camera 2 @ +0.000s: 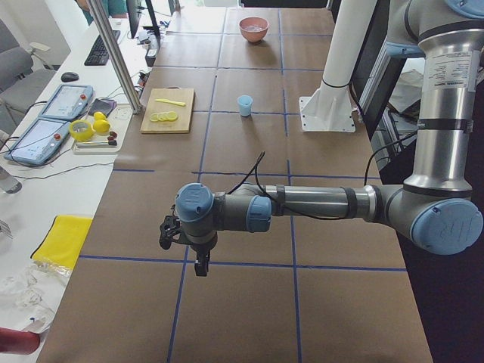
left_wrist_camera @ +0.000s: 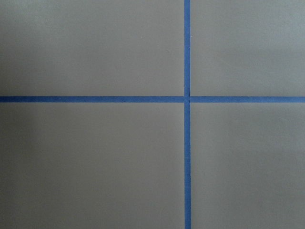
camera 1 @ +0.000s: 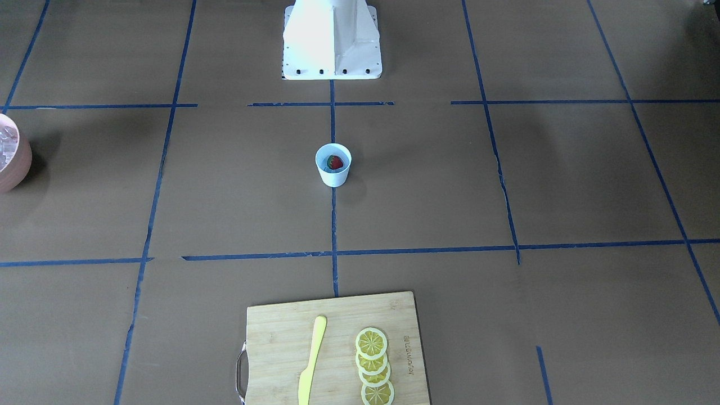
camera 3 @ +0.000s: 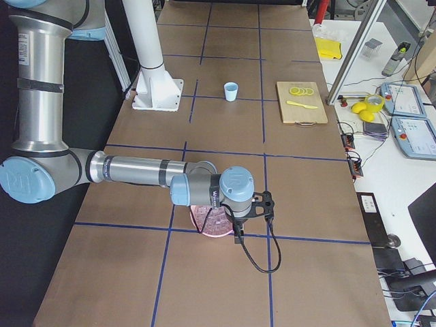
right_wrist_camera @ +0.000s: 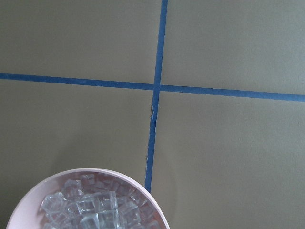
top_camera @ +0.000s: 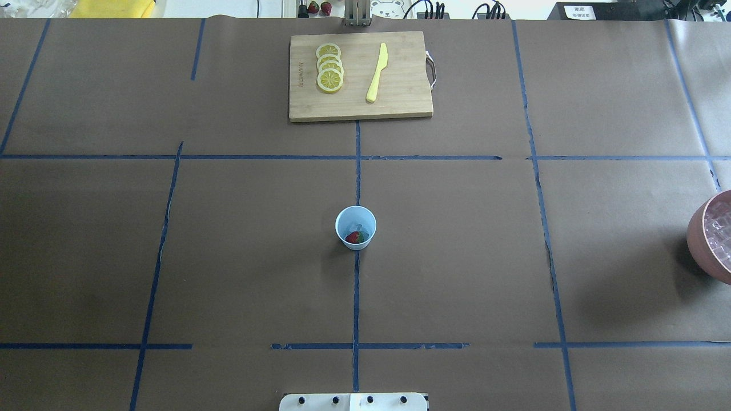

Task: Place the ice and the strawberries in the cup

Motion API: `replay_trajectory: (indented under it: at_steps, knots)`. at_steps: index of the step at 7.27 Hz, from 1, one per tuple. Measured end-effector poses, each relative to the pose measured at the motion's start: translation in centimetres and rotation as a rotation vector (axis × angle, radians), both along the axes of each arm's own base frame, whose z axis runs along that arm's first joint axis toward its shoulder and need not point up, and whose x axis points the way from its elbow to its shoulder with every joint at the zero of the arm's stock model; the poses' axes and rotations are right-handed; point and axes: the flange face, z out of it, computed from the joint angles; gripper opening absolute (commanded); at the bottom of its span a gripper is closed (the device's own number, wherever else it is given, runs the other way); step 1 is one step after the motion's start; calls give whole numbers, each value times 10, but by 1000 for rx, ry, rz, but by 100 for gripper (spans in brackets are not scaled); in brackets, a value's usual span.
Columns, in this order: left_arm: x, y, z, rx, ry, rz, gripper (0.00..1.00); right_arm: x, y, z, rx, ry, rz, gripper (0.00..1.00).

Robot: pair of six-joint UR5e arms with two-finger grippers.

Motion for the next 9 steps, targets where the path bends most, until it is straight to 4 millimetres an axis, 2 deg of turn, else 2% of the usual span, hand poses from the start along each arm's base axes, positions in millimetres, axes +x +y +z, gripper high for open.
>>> replay_trajectory:
  at_steps: [9]
  knots:
    - [-3, 6, 5, 0, 3, 13, 100, 0, -2, -2, 5, 0, 0, 100]
